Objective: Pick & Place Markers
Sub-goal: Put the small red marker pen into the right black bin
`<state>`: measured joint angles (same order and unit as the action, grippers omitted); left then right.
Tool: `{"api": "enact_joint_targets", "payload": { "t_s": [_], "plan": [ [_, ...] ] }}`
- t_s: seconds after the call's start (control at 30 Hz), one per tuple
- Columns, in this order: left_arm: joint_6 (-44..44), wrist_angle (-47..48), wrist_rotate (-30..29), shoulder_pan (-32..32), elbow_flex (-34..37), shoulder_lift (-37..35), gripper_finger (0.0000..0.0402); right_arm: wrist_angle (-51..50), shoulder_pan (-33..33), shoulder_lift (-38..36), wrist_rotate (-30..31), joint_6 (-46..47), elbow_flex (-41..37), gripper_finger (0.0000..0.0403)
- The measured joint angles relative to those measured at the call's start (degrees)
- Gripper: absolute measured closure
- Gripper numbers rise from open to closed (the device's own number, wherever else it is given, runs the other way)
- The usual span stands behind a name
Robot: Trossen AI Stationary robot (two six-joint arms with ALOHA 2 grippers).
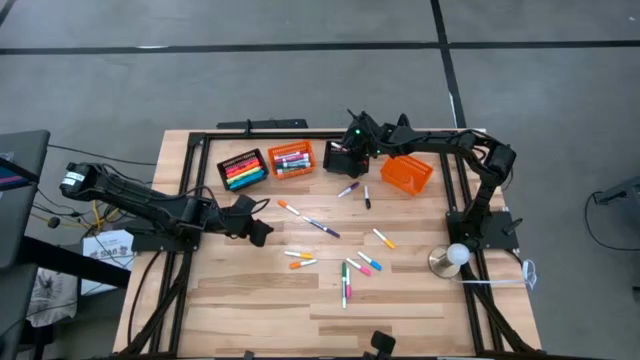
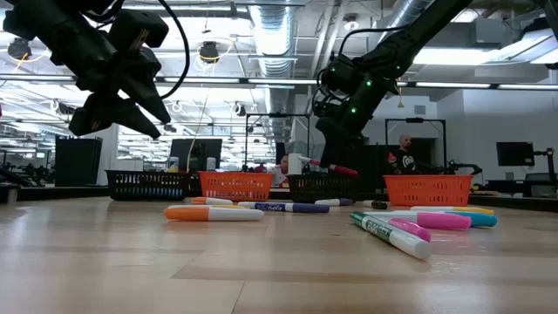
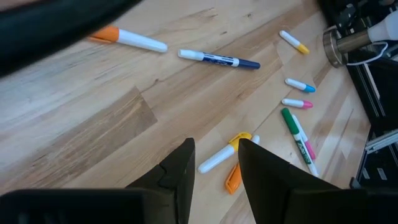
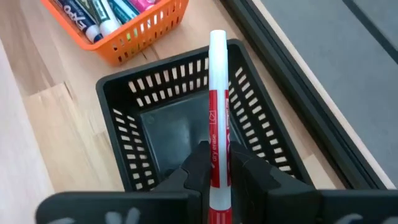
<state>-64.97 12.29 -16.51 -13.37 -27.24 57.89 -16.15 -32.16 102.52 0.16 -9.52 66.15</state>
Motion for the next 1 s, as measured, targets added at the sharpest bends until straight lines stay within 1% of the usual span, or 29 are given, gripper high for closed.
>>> {"api": "enact_joint_targets", "payload": {
  "t_s": [0.13,0.37,0.57,1.0],
  "plan": [
    [0.1,-0.3,-1.0,0.0,0.0,0.0,0.028,-0.1,-0.3,0.0,-0.2,0.0,0.0,0.0358],
    [0.2,-0.4,-1.1,0.0,0.0,0.0,0.028,-0.1,-0.3,0.0,-0.4,-1.0,0.0,0.0356],
    [0.2,-0.7,-1.1,0.0,0.0,0.0,0.028,0.5,-0.3,0.0,-5.5,-1.5,0.0,0.0351],
    [0.0,-1.6,-1.0,0.0,0.0,0.0,0.028,0.3,-1.1,-0.1,-5.6,-2.1,0.0,0.035]
  ]
}}
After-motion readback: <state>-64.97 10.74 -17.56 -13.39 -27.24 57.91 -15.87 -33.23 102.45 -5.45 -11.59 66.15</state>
